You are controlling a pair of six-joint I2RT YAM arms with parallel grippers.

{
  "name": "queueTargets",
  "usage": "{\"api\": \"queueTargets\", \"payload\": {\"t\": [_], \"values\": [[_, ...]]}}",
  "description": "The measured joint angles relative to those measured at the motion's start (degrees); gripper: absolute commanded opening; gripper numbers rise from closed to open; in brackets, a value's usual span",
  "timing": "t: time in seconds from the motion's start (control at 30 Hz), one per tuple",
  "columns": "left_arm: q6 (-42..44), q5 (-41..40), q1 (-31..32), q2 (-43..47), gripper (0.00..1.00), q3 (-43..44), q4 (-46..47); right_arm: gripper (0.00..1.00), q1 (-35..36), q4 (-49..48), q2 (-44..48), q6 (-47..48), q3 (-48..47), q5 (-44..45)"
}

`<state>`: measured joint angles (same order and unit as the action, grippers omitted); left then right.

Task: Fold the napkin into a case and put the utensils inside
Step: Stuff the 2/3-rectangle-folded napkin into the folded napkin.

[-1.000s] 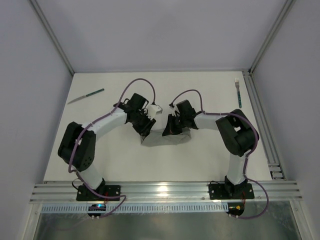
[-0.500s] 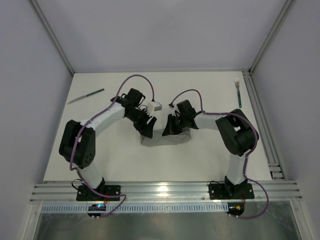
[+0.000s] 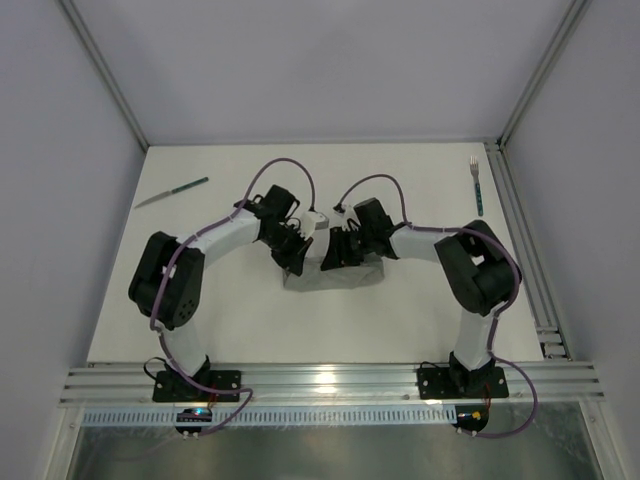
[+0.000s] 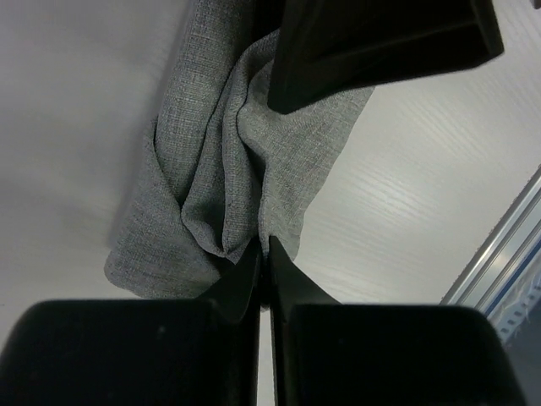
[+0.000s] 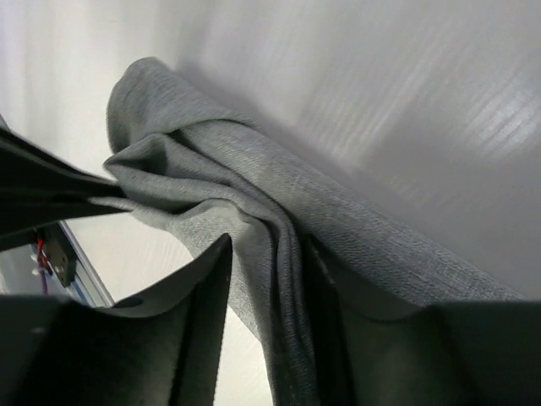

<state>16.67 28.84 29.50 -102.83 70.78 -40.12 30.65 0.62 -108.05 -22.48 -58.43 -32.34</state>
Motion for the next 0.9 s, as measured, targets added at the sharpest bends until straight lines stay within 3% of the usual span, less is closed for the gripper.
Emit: {"api": "queueTargets", "payload": {"t": [0.07, 0.23, 0.63, 0.9], "values": [[-0.2, 0.1, 0.0, -0.2, 0.00, 0.0, 0.5, 0.56, 0.0, -2.3, 1.3, 2.7, 1.4, -0.9], [-1.4, 1.4, -1.0, -0.2, 0.00, 0.0, 1.0, 0.66, -0.1, -11.2, 7.1, 9.4, 7.5, -4.9], [-3.0, 3.7, -2.7, -0.2, 0.00, 0.1, 1.1, 0.72, 0.2, -45.7, 4.2, 12.2, 16.0, -15.4], [-3.2, 4.9, -3.7, -0.2, 0.00, 0.2, 0.9, 0.72, 1.4, -56.3, -3.2, 11.0, 13.7, -15.9]]}}
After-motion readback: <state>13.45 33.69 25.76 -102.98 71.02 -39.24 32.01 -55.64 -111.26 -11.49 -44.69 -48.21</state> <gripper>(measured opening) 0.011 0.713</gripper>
